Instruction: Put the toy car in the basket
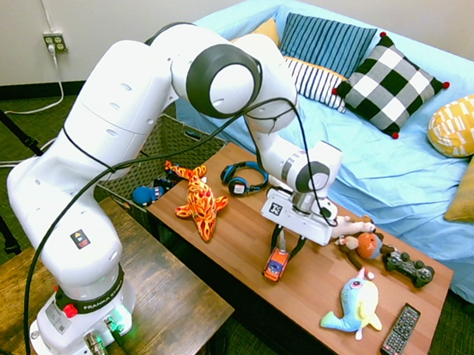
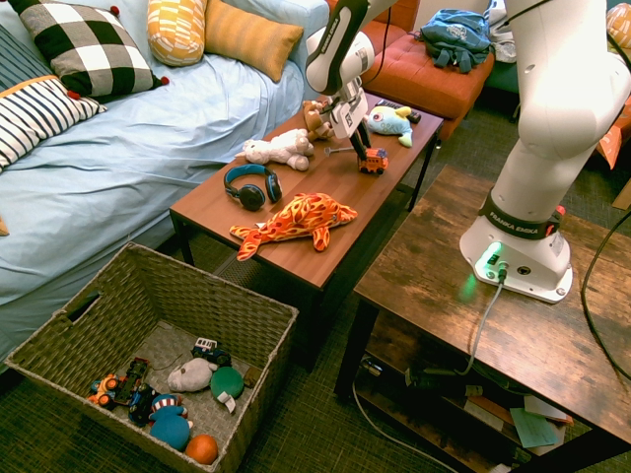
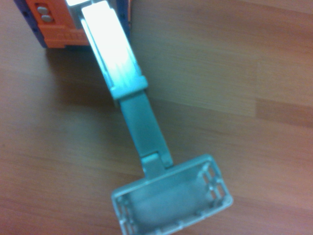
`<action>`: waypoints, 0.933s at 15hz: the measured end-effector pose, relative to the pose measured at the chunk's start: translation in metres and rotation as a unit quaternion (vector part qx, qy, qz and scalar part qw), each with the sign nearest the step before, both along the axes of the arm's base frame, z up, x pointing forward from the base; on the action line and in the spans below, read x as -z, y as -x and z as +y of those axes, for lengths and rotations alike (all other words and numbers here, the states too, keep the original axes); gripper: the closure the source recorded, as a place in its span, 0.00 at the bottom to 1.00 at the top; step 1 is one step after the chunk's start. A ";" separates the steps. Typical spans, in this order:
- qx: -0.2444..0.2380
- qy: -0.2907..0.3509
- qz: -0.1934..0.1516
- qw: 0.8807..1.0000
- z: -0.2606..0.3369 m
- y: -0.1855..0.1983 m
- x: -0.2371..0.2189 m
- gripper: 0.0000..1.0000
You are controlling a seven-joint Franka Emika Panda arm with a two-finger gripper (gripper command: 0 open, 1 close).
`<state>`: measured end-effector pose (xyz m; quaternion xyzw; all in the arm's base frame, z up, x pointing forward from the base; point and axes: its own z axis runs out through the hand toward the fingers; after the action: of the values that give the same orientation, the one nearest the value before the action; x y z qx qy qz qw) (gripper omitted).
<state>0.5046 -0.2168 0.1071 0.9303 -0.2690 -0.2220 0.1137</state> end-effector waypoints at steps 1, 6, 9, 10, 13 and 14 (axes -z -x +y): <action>0.002 0.002 -0.005 1.000 -0.003 0.002 -0.003 1.00; -0.006 -0.005 -0.065 0.998 0.005 0.040 -0.060 1.00; -0.043 0.007 -0.093 0.995 0.077 0.048 -0.107 1.00; -0.056 0.017 -0.101 0.993 0.112 0.049 -0.123 1.00; -0.082 0.053 -0.111 0.989 0.230 0.059 -0.183 1.00; -0.091 0.066 -0.112 0.987 0.269 0.069 -0.208 1.00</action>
<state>0.4353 0.0521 0.3148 0.9603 -0.2084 -0.0870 0.1636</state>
